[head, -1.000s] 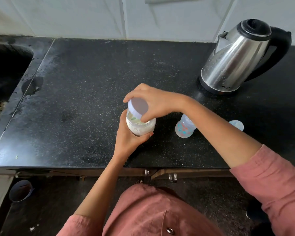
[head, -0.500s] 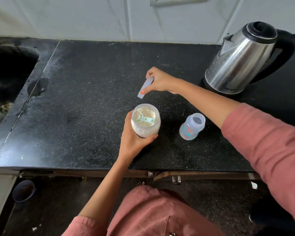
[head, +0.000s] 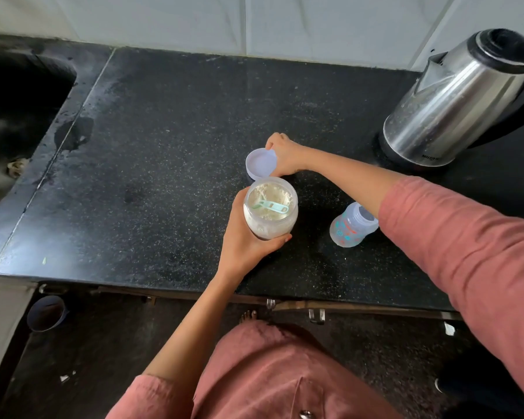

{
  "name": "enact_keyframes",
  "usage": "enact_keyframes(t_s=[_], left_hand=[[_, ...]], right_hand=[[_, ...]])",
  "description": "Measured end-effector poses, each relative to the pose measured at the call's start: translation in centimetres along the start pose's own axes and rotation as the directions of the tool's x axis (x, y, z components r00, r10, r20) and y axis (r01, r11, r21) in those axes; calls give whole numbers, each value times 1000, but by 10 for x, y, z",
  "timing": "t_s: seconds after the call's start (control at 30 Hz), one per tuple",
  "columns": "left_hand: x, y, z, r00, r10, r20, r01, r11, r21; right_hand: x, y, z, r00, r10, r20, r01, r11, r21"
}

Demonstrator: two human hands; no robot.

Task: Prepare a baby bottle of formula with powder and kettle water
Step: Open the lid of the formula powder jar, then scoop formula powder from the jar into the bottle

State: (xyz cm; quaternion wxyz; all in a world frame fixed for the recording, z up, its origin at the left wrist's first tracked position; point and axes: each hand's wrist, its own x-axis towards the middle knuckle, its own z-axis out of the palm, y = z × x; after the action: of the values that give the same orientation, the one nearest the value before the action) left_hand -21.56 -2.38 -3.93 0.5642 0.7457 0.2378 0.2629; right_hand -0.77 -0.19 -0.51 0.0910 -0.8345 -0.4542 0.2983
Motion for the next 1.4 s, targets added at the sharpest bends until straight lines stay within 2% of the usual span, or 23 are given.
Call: enact_keyframes(t_s=[0.27, 0.37, 0.5, 0.6, 0.7, 0.9, 1.1, 1.27, 1.4], left_hand=[[0, 1, 0, 1000, 7, -5, -7, 1000, -16], [-1, 1, 0, 1000, 2, 0, -2, 1000, -16], [-1, 1, 0, 1000, 0, -3, 0, 1000, -14], [-1, 2, 1, 1000, -5, -5, 5, 1000, -19], [-1, 3, 1, 1000, -6, -1, 6, 1000, -29], [-3, 4, 2, 1000, -29, 6, 29, 997, -72], [-3, 8, 3, 999, -36, -1, 36, 994, -100], [-2, 6, 3, 999, -45, -2, 45, 994, -97], [-2, 3, 2, 999, -54, -3, 54, 996, -78]], right_hand=[[-8, 0, -6, 1000, 11, 2, -11, 997, -70], [-34, -6, -27, 994, 3, -110, -1, 1000, 21], [-88, -20, -54, 949, 10, -315, 50, 982, 180], [-132, -30, -55, 962, 6, -273, 77, 954, 290], [-159, -38, -40, 978, -22, -208, 70, 972, 226], [-162, -51, -5, 970, -16, -242, 11, 1000, -22], [-154, -64, 4, 973, 6, -231, -64, 967, -246], [-152, -66, 7, 964, 18, -266, -91, 960, -265], [-152, -62, 8, 946, 29, -324, -96, 977, -193]])
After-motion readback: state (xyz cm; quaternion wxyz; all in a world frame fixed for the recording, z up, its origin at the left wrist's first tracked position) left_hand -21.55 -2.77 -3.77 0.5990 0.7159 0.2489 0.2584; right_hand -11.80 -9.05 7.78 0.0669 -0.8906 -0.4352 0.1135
